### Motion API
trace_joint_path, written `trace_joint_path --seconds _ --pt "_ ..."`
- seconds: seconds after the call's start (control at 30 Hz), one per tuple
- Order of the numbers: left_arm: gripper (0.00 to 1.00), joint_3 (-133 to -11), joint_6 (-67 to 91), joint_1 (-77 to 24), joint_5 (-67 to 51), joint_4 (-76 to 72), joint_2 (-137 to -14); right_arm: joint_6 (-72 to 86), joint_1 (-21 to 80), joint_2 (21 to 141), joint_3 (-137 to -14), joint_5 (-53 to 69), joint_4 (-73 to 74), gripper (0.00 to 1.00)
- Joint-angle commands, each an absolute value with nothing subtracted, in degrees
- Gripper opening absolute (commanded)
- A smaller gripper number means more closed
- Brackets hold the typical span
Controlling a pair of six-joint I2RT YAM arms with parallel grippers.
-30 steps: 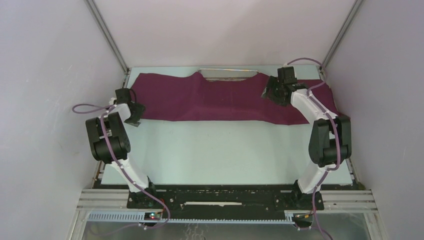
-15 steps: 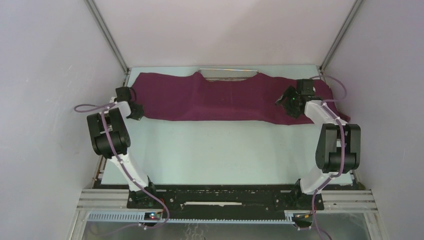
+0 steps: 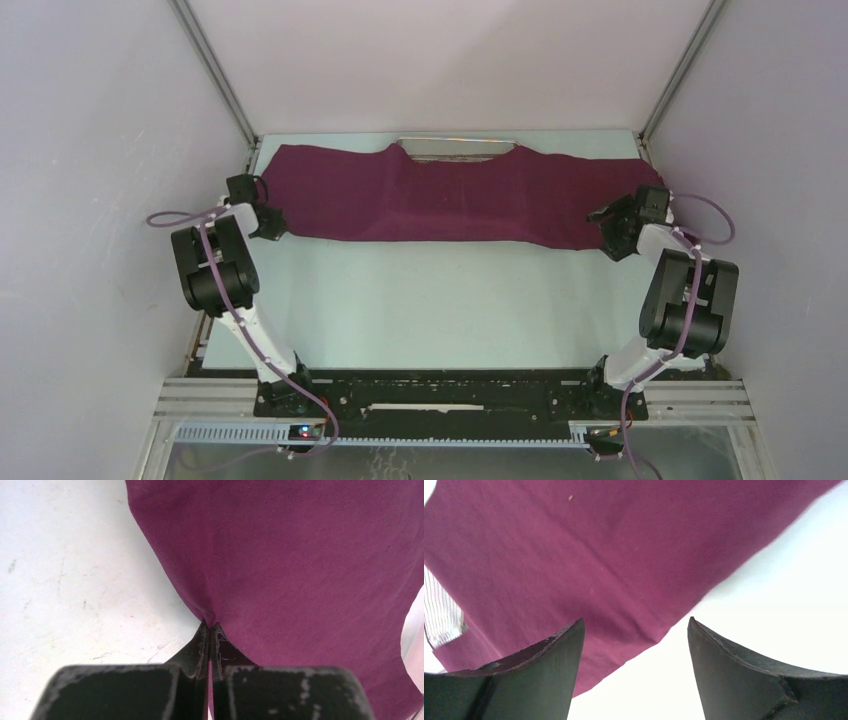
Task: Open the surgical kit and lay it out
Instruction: Open the surgical kit at the center of the board.
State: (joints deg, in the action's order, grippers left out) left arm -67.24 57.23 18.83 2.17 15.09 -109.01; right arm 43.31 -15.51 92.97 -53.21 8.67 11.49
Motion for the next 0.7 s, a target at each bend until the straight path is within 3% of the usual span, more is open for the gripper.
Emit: trace_joint_path --seconds 0.0,0.3,0.67 --pt "0.0 -69.3 57.4 20.1 3.0 14.9 -109.7 46.8 -18.7 89.8 -51.5 6.3 6.9 0.83" --pt "0.0 -69.8 57.2 20.9 2.1 14.8 -109.9 49.0 -25.8 94.3 -49.5 8.9 1.5 0.72" --pt "0.0 -70.5 57.6 21.7 1.3 15.0 -110.1 50.0 -26.0 104.5 -54.9 10.2 -1.0 0.64"
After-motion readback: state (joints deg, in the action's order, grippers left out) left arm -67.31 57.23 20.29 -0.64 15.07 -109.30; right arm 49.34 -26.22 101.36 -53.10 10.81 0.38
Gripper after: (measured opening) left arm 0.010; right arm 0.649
